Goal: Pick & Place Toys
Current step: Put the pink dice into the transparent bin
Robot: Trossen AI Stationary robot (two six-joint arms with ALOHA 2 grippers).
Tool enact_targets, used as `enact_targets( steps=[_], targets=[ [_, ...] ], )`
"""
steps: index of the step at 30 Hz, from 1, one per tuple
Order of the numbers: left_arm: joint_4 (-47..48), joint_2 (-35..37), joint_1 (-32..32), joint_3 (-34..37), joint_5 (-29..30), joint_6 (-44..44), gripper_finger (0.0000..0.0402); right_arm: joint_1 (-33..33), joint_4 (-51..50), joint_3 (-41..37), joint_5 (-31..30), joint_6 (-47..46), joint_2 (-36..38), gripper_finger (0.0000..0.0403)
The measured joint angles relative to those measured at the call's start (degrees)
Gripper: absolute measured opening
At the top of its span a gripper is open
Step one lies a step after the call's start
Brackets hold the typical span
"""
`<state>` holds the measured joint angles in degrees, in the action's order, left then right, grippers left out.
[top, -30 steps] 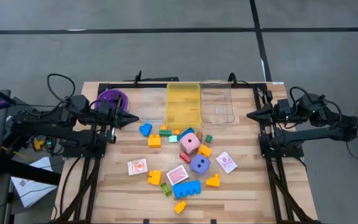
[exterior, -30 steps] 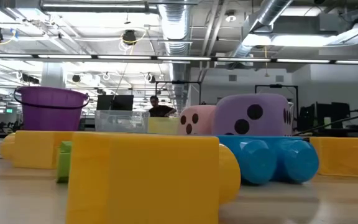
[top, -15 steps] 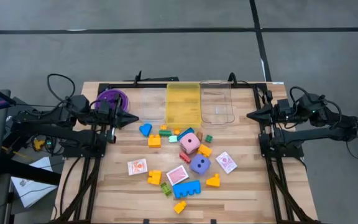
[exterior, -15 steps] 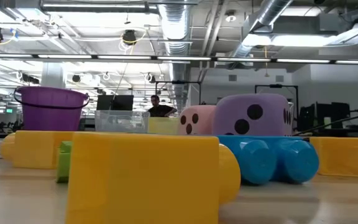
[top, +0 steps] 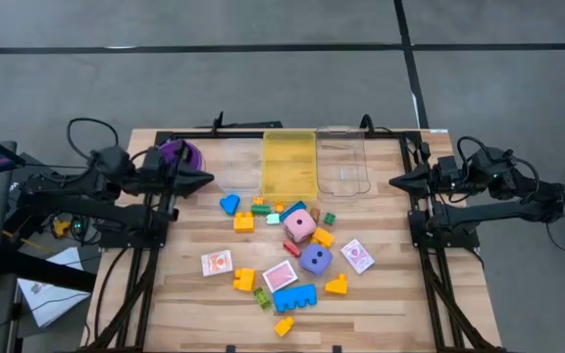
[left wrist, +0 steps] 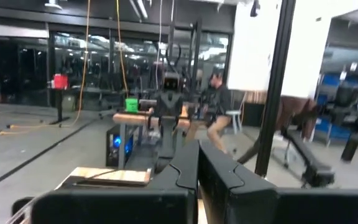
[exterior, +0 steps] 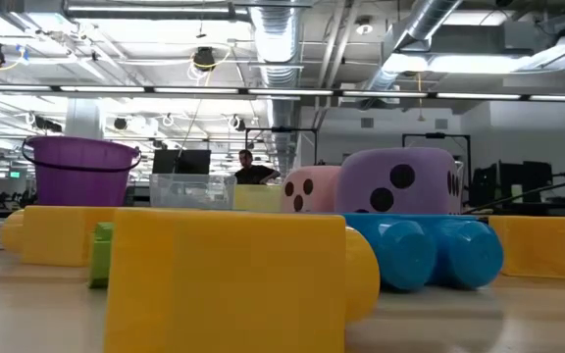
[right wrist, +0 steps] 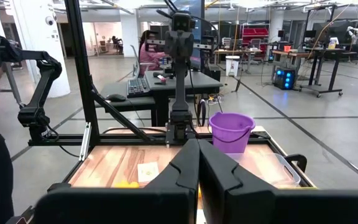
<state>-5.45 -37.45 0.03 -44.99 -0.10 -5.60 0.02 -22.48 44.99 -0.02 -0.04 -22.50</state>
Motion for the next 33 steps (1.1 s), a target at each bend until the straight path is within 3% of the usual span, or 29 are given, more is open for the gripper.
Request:
enact_targets(
  steps=[9,13,19,25,29,33],
  targets=[
    [-5.97,-0.5,-0.01,0.0,0.04,0.61,0.0,0.0,0.0,0.0,0.0,0.0,0.0,0.0],
    [-9.04,-1.03,0.0,0.02,2.79,2.57,0.0006,0.01,0.05,-0.01,-0.01,0.49,0.01,0.0],
    [-13.72,-2.54,-0.02,0.01,16.45,6.65,0.0037,0.1,8.19,-0.02,-0.03,5.32,-0.06,0.0],
    [-19.55,-4.85,-0.86,0.0,31.34,11.09,0.0083,0.1,18.81,0.0,-0.05,-0.78,0.02,0.0],
    [-21.8,-5.53,-2.34,0.02,36.28,11.6,0.0116,0.07,29.34,0.0,-0.03,-2.0,-0.92,0.0],
    [-23.78,-5.49,-2.8,0.02,37.21,11.4,0.0149,0.11,38.05,0.02,-0.34,-2.0,-1.51,0.0]
  ],
)
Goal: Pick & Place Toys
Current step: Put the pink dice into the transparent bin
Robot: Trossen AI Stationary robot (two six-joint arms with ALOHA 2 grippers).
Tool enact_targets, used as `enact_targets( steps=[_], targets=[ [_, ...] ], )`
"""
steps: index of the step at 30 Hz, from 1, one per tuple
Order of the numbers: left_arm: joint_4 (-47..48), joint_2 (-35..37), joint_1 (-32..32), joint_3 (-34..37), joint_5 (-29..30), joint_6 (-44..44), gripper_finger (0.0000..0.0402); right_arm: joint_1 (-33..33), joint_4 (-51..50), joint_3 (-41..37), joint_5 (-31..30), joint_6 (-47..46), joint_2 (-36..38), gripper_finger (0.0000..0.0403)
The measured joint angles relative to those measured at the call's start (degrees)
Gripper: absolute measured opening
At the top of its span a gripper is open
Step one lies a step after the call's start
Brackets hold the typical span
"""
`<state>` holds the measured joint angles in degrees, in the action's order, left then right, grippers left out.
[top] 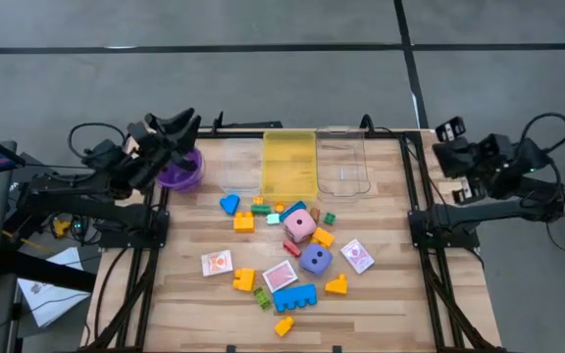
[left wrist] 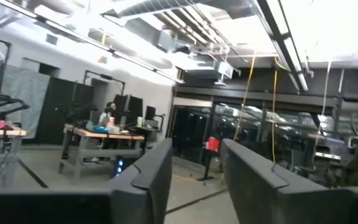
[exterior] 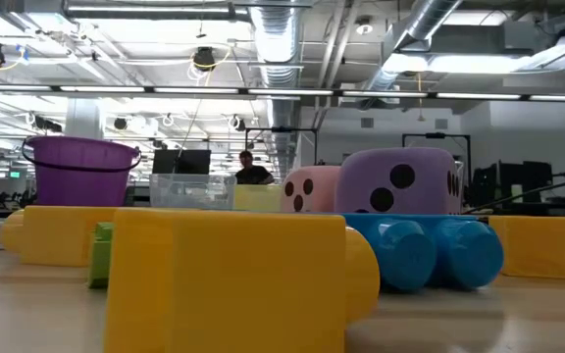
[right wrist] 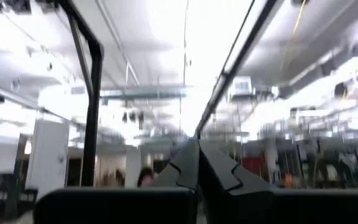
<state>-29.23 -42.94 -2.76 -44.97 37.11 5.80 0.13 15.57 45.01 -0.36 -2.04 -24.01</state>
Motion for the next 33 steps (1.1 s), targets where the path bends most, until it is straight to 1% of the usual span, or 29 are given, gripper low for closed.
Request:
enact_targets(
  steps=[2,7,11,13,15,17,19,21,23,26,30,33],
  targets=[
    [-1.35,0.22,0.0,0.0,0.52,-0.02,0.0165,-0.01,2.34,0.0,0.04,0.0,-0.09,0.0],
    [-5.96,0.26,0.22,0.0,0.58,-0.04,0.0202,-0.1,4.44,0.0,0.11,-0.17,-0.09,0.0],
    [-5.65,0.52,0.22,0.0,0.6,-0.04,0.0228,-0.1,4.2,0.0,0.22,-5.19,-0.09,0.0],
    [-5.84,0.65,0.22,0.0,0.58,-0.04,0.024,-0.02,4.57,0.0,-0.36,-5.5,-0.09,0.0],
    [-5.64,1.03,0.22,0.0,0.6,-0.02,0.0251,-0.01,4.68,0.0,-2.17,-5.53,-0.45,0.0003],
    [-5.82,1.35,0.22,0.0,0.28,-0.05,0.0261,-0.01,4.43,-0.04,-2.62,-5.65,-0.99,0.0015],
    [-5.81,1.78,0.22,0.0,-0.71,-0.2,0.027,-0.01,5.0,-0.06,-4.19,-7.25,-2.03,0.004],
    [-5.65,2.35,0.22,0.0,-1.98,-0.22,0.0279,-0.01,5.72,0.01,-6.22,-10.09,-3.31,0.0074],
    [-5.92,2.6,0.22,-0.01,-4.44,-0.3,0.0286,-0.01,7.34,0.15,-7.2,-12.32,-5.31,0.0114],
    [-5.68,3.58,0.22,-0.02,-6.46,-0.31,0.0298,0.01,5.99,2.4,-7.23,-14.81,-8.34,0.0182],
    [-5.48,5.25,0.22,-0.02,-8.81,-0.23,0.0316,-0.1,-2.57,9.9,-7.19,-14.94,-11.61,0.0266],
    [-5.64,6.85,0.24,-0.04,-9.19,-0.48,0.0332,-1.03,-11.63,17.63,-7.2,-14.62,-14.48,0.0308]
  ],
)
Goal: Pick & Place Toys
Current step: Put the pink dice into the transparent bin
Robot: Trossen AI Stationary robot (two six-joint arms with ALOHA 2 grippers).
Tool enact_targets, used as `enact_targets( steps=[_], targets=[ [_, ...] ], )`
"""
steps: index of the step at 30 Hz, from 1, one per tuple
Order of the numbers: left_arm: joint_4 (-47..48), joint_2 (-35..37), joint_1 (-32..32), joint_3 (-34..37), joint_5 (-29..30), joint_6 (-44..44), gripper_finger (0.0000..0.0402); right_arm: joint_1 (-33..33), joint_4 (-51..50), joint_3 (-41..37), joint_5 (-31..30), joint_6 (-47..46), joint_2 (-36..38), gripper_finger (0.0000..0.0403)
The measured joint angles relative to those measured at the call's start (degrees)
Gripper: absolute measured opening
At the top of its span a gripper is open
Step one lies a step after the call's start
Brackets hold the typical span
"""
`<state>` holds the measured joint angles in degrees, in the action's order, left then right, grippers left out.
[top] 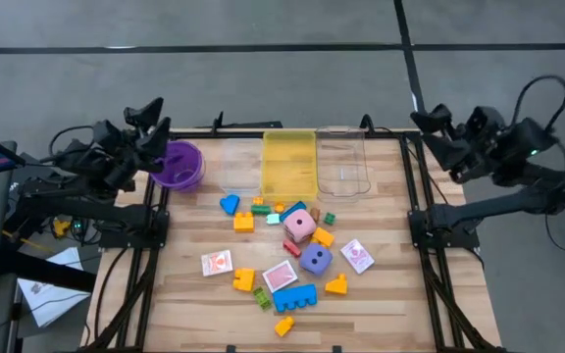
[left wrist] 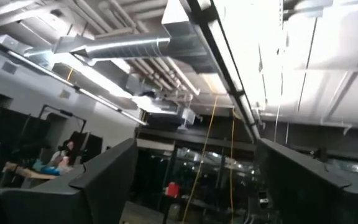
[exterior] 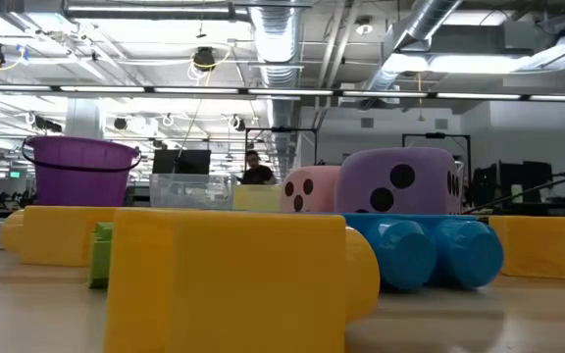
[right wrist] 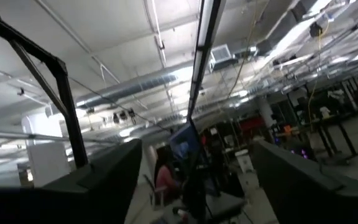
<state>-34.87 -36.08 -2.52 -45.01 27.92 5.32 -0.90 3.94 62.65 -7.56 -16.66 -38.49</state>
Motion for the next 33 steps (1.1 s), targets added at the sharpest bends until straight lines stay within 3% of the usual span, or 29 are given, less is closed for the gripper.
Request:
enact_targets(
  steps=[11,21,26,33],
  targets=[
    [0.4,1.48,0.0,-0.04,-4.02,-2.59,0.0395,-4.02,-34.59,31.31,-0.03,3.64,-15.53,0.0357],
    [0.44,1.43,0.0,-0.04,-4.02,1.38,0.0399,-3.96,-60.58,52.77,-1.71,6.14,-27.7,0.0359],
    [0.41,1.43,0.0,-0.04,-4.02,1.35,0.0399,-4.35,-70.13,59.97,-5.91,-1.34,-35.18,0.0359],
    [0.4,0.97,0.0,-0.09,-4.02,1.34,0.0398,-4.89,-79.12,61.77,-7.37,-8.12,-46.42,0.0359]
  ],
)
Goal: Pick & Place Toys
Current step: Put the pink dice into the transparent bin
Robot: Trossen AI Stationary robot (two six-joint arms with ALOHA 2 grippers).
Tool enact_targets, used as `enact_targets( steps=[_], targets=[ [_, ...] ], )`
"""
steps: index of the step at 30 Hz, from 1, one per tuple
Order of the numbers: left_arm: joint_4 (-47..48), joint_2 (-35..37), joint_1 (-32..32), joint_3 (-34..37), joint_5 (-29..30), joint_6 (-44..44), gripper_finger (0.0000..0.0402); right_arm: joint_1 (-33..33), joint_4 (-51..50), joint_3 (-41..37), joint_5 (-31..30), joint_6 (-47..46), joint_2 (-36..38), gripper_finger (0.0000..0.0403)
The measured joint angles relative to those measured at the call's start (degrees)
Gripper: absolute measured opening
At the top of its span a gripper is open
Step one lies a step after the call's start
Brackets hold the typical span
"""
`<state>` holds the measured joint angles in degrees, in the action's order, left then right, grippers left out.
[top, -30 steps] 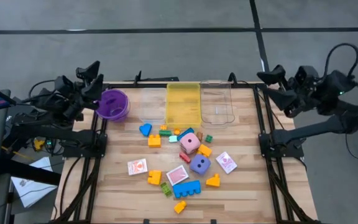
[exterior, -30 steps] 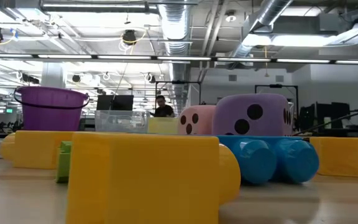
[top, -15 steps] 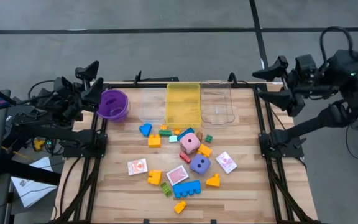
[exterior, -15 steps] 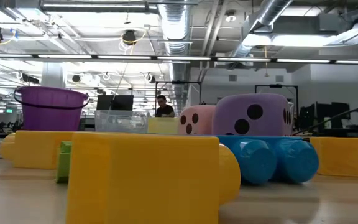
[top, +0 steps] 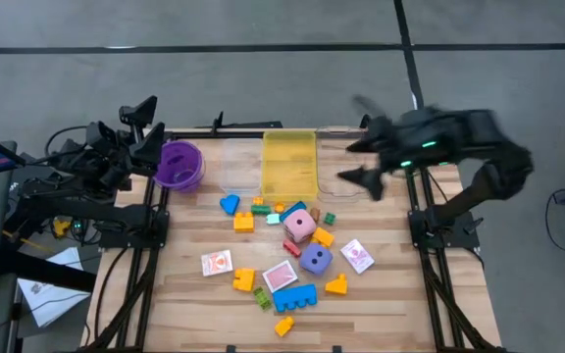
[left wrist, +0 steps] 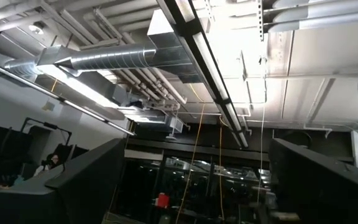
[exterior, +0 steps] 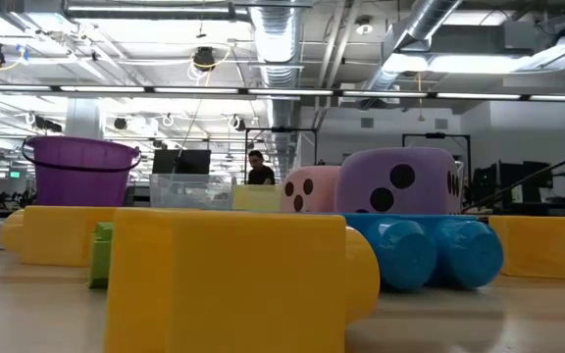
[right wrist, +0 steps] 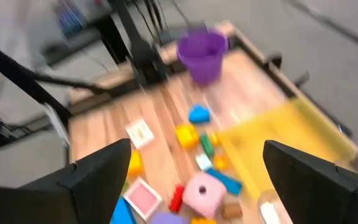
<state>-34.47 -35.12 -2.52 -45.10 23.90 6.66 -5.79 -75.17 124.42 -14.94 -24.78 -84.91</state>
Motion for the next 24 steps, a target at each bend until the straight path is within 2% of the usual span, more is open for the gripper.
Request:
enact_targets(
  steps=[7,18,24],
  targets=[
    [-0.03,-2.58,0.0,0.0,0.0,0.0,0.0398,-2.2,-4.64,0.02,4.48,-3.99,-10.13,0.0359],
    [-0.61,-4.88,-0.01,0.02,0.0,0.13,0.0398,-2.69,-6.39,0.0,4.61,-17.28,-23.74,0.0359],
    [-1.73,-4.83,-0.02,0.02,-0.47,0.19,0.0398,-2.44,-4.95,0.02,7.2,-21.29,-29.24,0.0359]
  ],
)
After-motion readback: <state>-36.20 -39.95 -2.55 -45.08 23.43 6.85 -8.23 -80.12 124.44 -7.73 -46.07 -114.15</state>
